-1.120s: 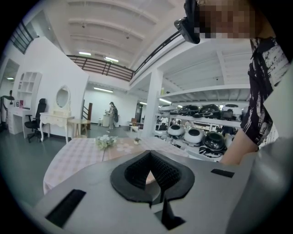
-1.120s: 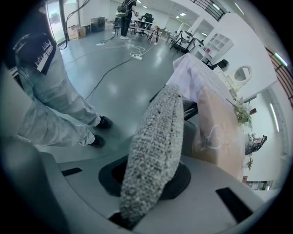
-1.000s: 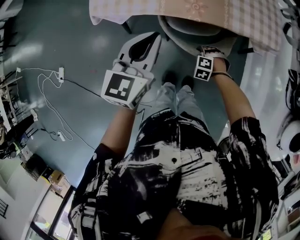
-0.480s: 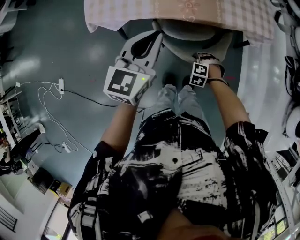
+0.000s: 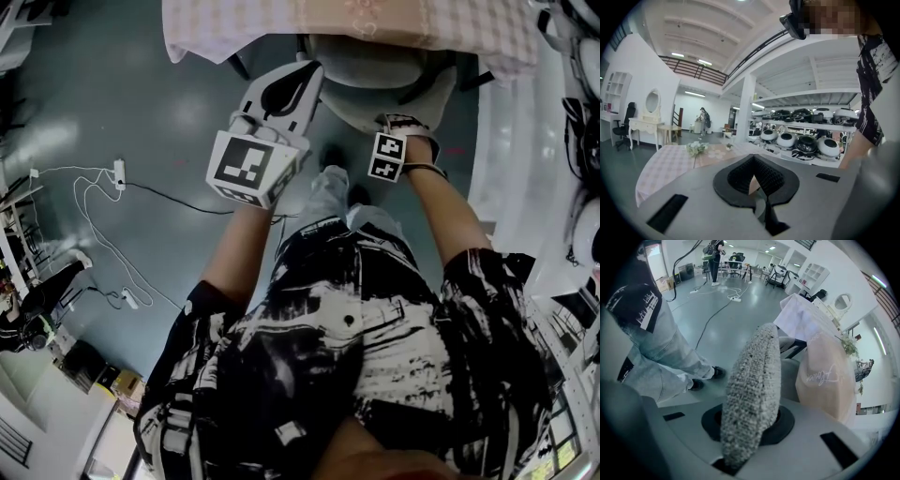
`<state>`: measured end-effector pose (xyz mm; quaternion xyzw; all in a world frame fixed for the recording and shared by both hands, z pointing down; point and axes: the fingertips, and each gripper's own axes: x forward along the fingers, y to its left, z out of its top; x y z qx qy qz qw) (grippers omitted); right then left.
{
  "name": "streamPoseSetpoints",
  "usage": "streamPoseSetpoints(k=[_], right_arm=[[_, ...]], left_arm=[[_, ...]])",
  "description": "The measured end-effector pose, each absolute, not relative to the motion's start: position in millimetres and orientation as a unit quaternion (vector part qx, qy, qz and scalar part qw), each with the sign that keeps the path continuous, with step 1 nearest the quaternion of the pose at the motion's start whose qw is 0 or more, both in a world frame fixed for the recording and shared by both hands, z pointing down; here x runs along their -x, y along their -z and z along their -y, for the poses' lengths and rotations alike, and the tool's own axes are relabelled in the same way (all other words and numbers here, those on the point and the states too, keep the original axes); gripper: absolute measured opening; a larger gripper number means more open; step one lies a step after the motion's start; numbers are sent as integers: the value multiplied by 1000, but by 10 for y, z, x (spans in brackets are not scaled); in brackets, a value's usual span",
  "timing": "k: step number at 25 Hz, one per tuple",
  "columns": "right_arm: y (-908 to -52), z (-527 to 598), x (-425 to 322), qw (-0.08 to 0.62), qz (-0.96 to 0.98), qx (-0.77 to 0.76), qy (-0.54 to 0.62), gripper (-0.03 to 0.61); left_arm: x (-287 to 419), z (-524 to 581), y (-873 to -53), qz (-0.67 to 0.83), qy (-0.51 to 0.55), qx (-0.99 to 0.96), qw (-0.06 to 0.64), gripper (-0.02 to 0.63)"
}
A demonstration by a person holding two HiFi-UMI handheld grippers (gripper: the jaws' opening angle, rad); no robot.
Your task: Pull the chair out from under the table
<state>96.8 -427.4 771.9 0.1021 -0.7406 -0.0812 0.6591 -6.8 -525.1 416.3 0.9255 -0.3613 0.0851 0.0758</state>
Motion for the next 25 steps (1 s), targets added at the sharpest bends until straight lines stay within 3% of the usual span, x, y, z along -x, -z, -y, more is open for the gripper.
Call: streamPoseSetpoints(k=[12,25], right_arm=[[-7759,3465,-1101,655,745,-86,92,48],[-7660,2415,-929,658,746,-80,71,46]], left_arm=[[-46,4135,-4058,425,-85,-899,59,0],[318,3160,-3783,463,-95,-879,64,0]])
